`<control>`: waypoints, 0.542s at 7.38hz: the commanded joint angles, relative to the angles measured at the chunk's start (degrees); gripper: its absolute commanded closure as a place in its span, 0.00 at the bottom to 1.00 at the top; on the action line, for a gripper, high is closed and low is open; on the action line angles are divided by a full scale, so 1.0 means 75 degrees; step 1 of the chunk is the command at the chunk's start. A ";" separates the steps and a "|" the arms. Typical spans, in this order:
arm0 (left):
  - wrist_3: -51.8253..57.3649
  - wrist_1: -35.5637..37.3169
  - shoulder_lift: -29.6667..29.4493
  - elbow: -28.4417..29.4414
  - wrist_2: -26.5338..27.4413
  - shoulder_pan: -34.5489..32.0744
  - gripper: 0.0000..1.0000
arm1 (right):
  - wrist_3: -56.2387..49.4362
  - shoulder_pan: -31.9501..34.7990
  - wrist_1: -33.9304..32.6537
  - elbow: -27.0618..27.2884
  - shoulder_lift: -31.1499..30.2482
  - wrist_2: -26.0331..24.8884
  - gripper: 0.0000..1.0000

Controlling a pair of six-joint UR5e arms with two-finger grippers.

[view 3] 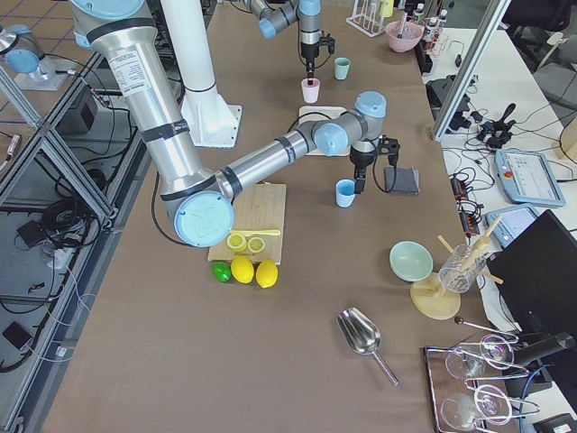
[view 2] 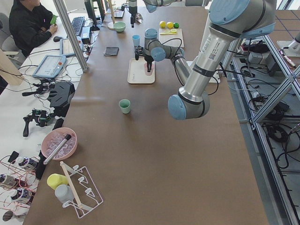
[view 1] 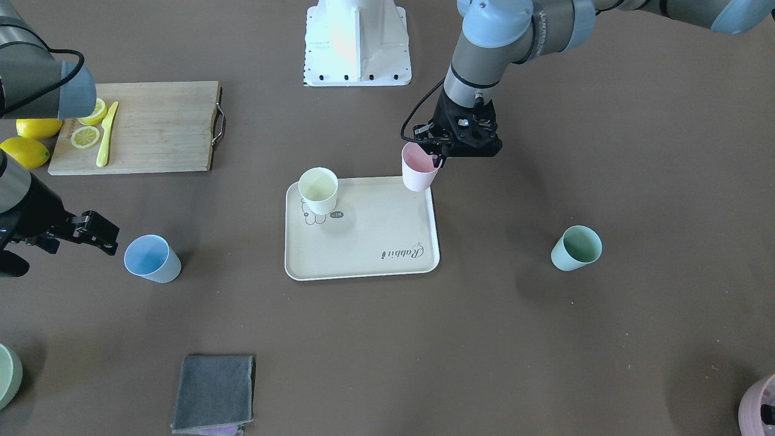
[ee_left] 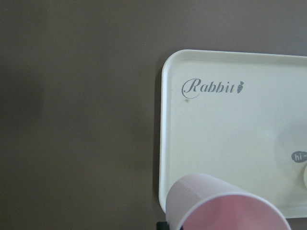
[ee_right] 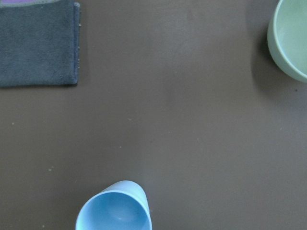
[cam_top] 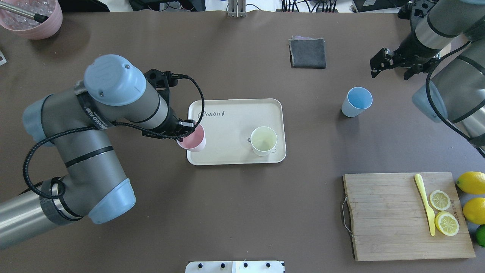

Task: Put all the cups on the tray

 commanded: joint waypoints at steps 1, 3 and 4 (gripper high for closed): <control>-0.0115 -0.0034 -0.0285 0.0414 0.0358 0.0406 1.00 | -0.0169 0.0142 0.0600 -0.0697 -0.0044 -0.0005 0.00; -0.0151 -0.0069 -0.0508 0.0673 0.0522 0.0466 1.00 | -0.0169 0.0142 0.0720 -0.0805 -0.0149 -0.0005 0.00; -0.0140 -0.0186 -0.0509 0.0755 0.0523 0.0454 1.00 | -0.0123 0.0154 0.0720 -0.0759 -0.0208 -0.0005 0.00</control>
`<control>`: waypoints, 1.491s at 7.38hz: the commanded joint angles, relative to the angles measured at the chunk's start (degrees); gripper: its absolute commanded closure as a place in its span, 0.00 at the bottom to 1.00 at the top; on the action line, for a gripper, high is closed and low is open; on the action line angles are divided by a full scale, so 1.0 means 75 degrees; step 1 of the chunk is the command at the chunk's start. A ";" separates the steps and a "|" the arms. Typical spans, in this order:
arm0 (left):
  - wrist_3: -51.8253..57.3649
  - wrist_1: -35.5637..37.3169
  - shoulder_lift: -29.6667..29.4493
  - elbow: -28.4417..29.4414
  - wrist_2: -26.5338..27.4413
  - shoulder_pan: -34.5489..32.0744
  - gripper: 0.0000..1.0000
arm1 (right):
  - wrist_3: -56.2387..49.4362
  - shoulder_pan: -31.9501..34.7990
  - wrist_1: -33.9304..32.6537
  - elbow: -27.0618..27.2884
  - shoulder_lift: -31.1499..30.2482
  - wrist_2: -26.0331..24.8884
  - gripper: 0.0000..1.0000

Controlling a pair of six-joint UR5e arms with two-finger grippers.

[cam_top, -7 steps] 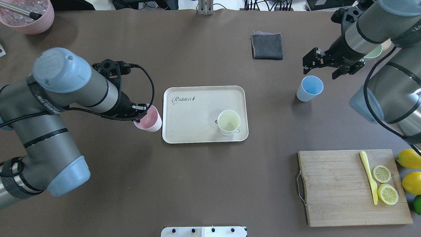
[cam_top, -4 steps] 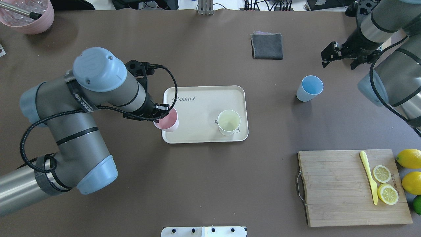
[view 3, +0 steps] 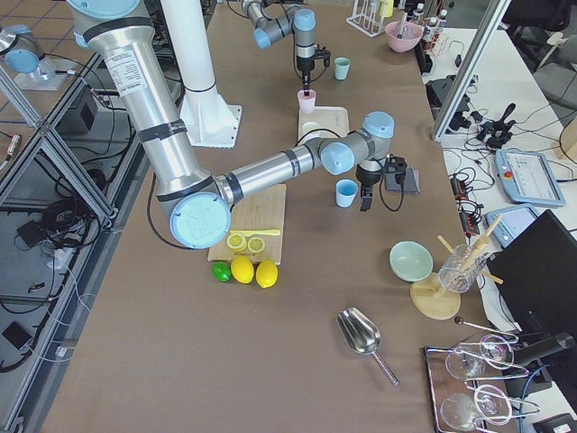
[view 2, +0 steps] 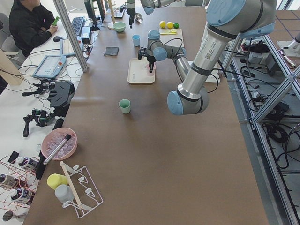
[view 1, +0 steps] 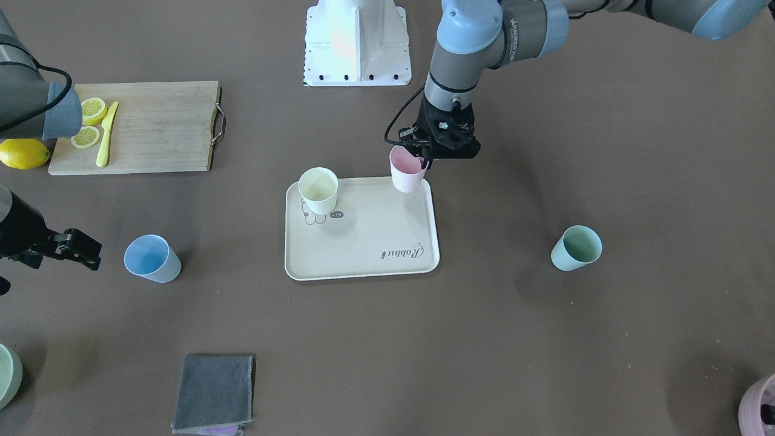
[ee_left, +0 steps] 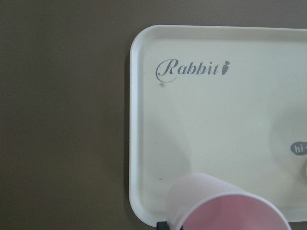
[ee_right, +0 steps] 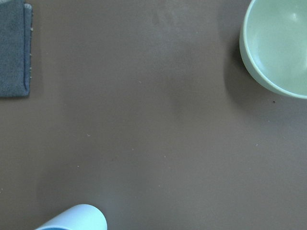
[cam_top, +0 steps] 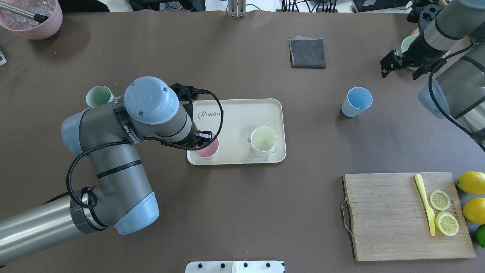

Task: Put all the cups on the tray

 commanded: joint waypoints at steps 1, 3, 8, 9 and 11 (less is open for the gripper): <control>0.0011 -0.0439 -0.0064 0.0424 0.0037 -0.0038 1.00 | 0.0071 0.0000 0.0038 0.0035 -0.0067 0.0011 0.00; 0.0034 -0.0782 -0.0052 0.0720 0.0037 -0.0143 1.00 | 0.0094 -0.0012 0.0038 0.0198 -0.0113 0.0023 0.00; 0.0081 -0.0782 -0.0040 0.0674 0.0038 -0.0143 0.02 | 0.0924 -0.0609 0.0049 0.0610 -0.0314 -0.0129 0.00; 0.0081 -0.0782 -0.0040 0.0662 0.0037 -0.0155 0.02 | 0.0950 -0.0691 0.0061 0.0575 -0.0162 -0.0141 0.00; 0.0081 -0.0782 -0.0040 0.0604 0.0037 -0.0167 0.02 | 0.1008 -0.0996 0.0863 0.0005 -0.0137 -0.0667 0.00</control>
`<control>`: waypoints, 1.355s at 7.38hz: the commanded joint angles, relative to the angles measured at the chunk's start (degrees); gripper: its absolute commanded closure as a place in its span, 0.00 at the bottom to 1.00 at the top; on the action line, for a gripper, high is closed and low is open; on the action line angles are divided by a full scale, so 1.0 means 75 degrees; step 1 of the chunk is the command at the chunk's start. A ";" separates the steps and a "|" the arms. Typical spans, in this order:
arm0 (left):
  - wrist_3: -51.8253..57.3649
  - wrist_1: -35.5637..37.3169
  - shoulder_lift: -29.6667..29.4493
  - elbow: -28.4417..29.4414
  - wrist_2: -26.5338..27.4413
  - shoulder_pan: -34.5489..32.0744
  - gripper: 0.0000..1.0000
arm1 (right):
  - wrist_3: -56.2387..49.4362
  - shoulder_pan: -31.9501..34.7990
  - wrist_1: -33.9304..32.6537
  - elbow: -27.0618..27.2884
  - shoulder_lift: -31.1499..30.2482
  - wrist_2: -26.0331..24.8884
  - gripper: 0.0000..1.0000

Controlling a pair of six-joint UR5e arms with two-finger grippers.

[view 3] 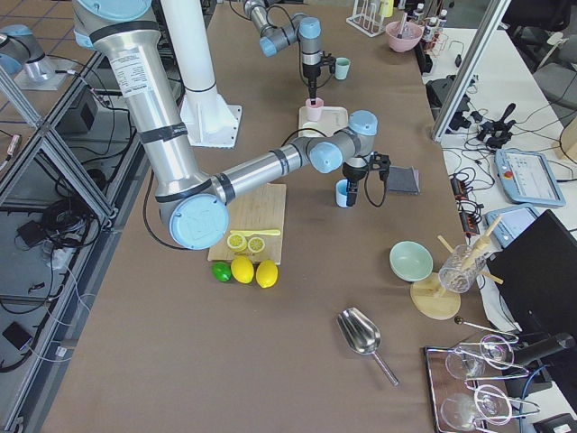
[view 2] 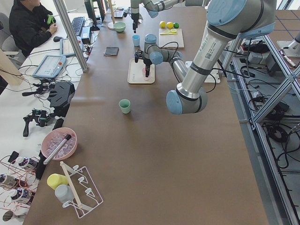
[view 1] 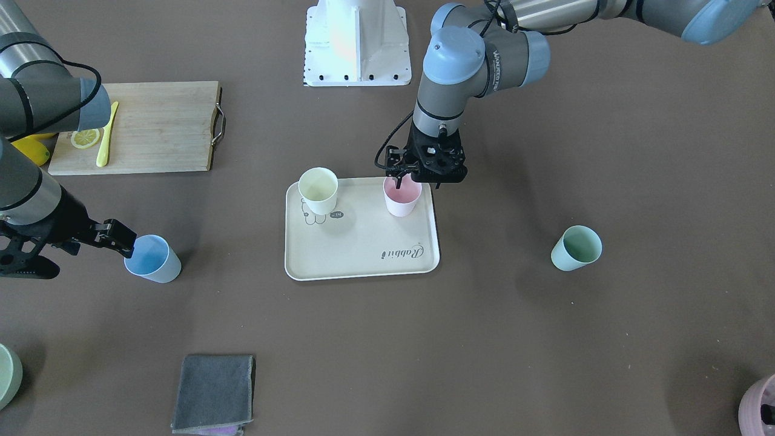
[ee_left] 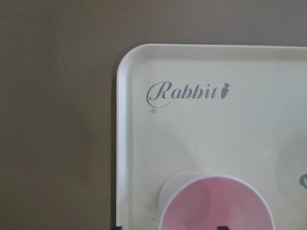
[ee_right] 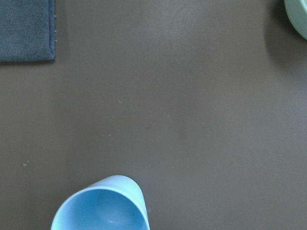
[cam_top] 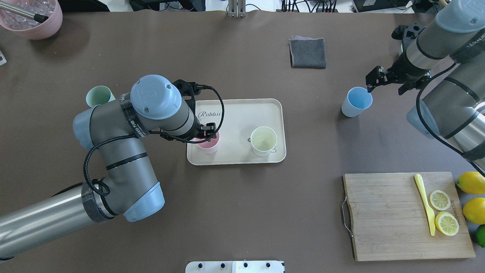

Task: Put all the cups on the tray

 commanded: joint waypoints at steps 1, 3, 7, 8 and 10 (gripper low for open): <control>-0.0011 0.0011 0.0000 -0.0095 0.0000 -0.0007 0.02 | 0.0160 -0.0245 0.1010 -0.0725 0.0014 -0.0274 0.00; 0.0001 0.0012 0.0000 -0.0154 0.0000 -0.0007 0.02 | 0.0429 -0.0269 0.1061 -0.0543 -0.0103 -0.0216 0.34; 0.0001 0.0058 0.0011 -0.0330 -0.0035 -0.0136 0.02 | 0.1086 -0.0515 0.0991 0.0314 -0.0302 -0.0203 1.00; 0.0001 0.0058 0.0023 -0.0307 -0.0035 -0.0136 0.02 | 0.1075 -0.0573 0.0991 0.0314 -0.0314 -0.0250 1.00; 0.0001 0.0058 0.0023 -0.0284 -0.0024 -0.0136 0.02 | 0.1064 -0.0574 0.0991 0.0291 -0.0291 -0.0204 1.00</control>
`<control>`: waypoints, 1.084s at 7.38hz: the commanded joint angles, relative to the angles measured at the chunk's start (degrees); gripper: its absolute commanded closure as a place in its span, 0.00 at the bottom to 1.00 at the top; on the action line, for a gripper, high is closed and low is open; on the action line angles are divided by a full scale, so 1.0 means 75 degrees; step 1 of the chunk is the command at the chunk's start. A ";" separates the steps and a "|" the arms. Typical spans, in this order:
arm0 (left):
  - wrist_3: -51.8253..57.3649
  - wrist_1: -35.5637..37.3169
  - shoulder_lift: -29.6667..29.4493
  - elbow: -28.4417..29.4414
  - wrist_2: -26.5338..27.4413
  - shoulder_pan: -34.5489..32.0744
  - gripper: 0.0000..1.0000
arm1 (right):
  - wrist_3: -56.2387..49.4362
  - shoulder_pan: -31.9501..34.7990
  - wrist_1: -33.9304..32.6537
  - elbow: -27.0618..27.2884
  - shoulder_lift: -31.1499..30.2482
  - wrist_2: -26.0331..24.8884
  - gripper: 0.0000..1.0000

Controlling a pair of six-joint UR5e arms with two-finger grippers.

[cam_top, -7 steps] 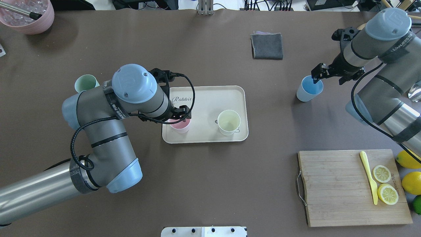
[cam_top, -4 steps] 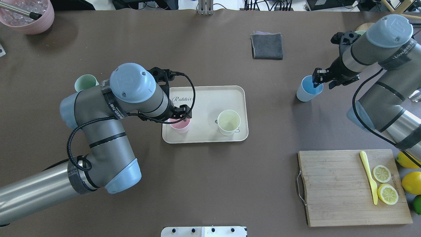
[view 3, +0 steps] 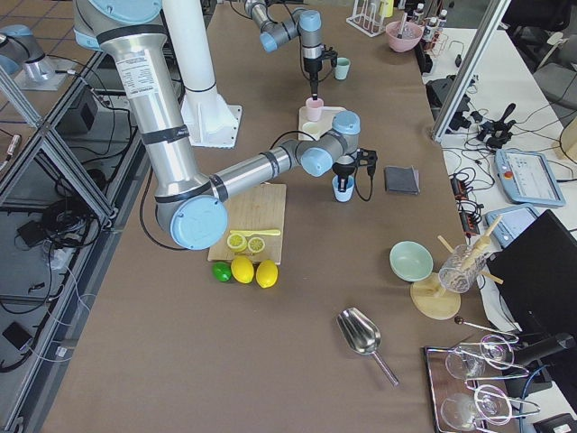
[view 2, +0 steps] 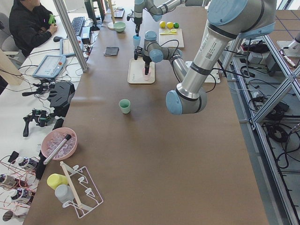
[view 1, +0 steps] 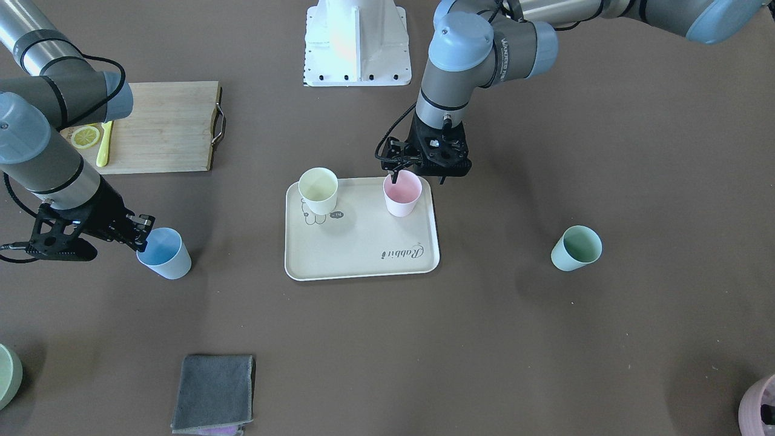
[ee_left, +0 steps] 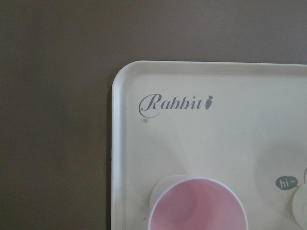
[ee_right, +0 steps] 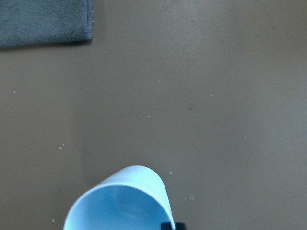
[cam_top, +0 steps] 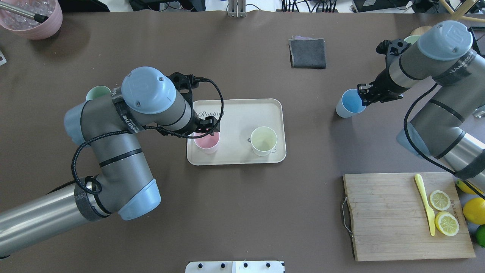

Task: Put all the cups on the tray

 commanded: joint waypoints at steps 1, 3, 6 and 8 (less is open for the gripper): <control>0.0000 0.0000 0.0007 0.0007 0.0003 -0.0005 0.02 | 0.0002 0.0115 -0.0035 0.0067 0.0086 0.0117 1.00; 0.0081 -0.0011 0.0042 -0.0028 0.0015 -0.0063 0.02 | 0.0037 0.0385 -0.0605 0.0360 0.0529 0.0633 1.00; 0.2071 -0.0163 0.0697 -0.0427 0.0003 -0.1102 0.02 | 0.1180 -0.0185 -0.1196 0.0291 0.1502 0.0355 1.00; 0.3341 -0.0210 0.0907 -0.0392 -0.0753 -0.2717 0.02 | 0.2060 -0.0830 -0.1196 0.0023 0.1994 -0.0278 1.00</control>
